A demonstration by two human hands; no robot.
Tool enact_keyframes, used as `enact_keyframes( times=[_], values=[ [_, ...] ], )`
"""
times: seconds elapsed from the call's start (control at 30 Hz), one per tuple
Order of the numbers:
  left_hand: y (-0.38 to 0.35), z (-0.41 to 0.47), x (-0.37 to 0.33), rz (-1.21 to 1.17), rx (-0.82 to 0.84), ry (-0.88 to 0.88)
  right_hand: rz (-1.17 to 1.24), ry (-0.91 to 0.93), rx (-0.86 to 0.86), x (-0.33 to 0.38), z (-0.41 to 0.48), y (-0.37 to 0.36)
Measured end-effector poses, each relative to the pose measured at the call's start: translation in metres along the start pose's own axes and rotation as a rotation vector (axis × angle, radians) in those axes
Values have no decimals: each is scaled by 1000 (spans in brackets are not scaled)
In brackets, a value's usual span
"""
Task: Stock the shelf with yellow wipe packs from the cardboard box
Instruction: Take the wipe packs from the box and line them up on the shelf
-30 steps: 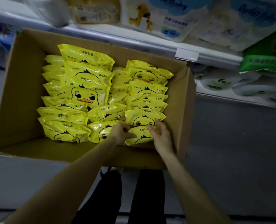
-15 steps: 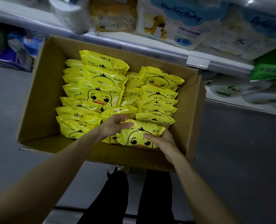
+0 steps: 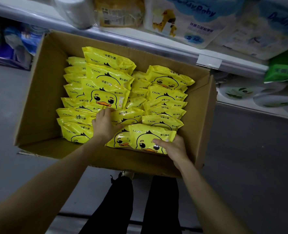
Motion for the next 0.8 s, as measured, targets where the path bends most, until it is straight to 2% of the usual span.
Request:
enact_keyframes(
  times=[0.13, 0.23, 0.3, 0.37, 0.43, 0.53, 0.8],
  values=[
    [-6, 7, -1, 172, 10, 60, -7, 37, 13, 3, -3, 4],
    [-4, 12, -6, 289, 54, 42, -8, 63, 16, 5, -4, 8],
    [3, 11, -10, 236, 37, 14, -19, 69, 5, 7, -7, 12],
    [12, 9, -15, 56, 40, 1, -28, 79, -1, 11, -12, 18],
    [22, 3, -25, -142, 93, -10, -37, 82, -7, 17, -17, 24],
    [43, -14, -61, -250, 172, -107, -32, 63, -39, 32, -31, 39],
    [147, -57, -192, -193, 172, -470, 10, 300, -98, 128, -111, 104]
  ],
)
Point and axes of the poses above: each hand's wrist, its own z-axis towards the middle knuckle, its own y-axis out of the back of the hand, x = y × z, the point moved 7 cm from there along z, towards the middle knuckle, and after that the axes turned 10 degrees about -z, right-handed, at the moved point
